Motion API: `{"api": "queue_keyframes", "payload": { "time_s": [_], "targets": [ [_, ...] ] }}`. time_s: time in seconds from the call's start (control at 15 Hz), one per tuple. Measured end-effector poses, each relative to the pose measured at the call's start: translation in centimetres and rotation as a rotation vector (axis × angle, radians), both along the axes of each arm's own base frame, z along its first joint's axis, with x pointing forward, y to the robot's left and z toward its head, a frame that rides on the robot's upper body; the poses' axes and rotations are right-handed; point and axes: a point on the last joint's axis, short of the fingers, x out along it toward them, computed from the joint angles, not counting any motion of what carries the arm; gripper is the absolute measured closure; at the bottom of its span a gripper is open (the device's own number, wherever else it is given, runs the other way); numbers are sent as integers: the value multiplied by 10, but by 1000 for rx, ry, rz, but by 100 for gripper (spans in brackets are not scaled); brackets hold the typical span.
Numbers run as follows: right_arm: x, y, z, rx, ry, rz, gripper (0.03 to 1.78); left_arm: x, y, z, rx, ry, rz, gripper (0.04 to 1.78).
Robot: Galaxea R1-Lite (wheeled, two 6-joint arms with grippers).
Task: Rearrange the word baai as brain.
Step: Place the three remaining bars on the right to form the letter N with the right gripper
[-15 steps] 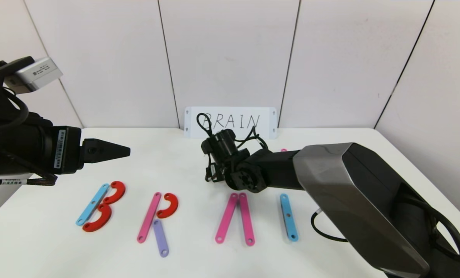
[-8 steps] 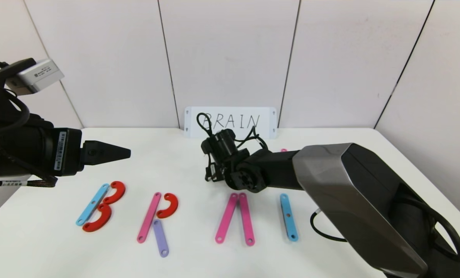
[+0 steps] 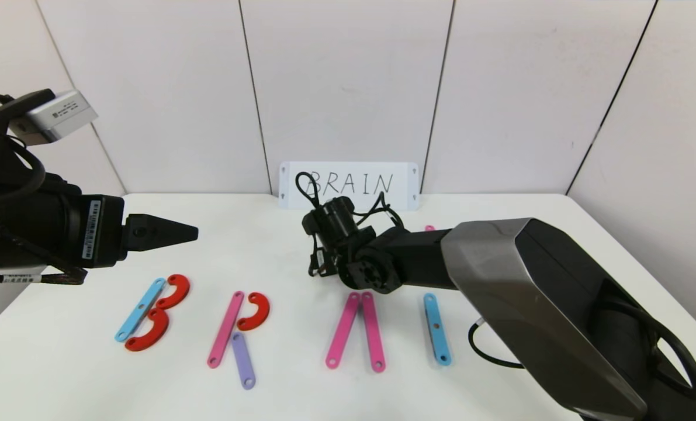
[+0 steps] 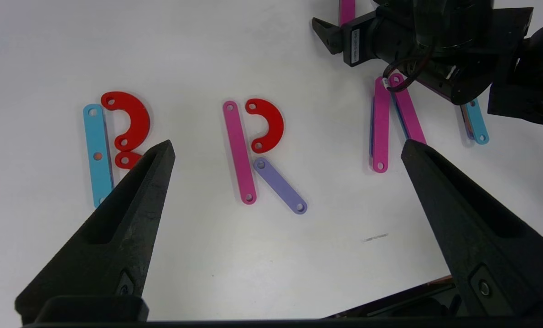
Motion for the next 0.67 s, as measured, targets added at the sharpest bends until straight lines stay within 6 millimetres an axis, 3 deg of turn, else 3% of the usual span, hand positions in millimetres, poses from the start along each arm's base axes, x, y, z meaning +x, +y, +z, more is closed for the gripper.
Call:
{"api": "queue_keyframes", "payload": {
  "time_s": [0.2,0.53,0.67],
  "targets": [
    [0,0,-1,-2,1,0,49,0,0,0,-1,-1,-1,8],
    [1,0,-2,-4,2,-2,136,-1,0,1,-1,-4,-1,8],
    [1,0,-2,-4,2,-3,150,-1,0,1,-2,-4,-1,8]
  ]
}}
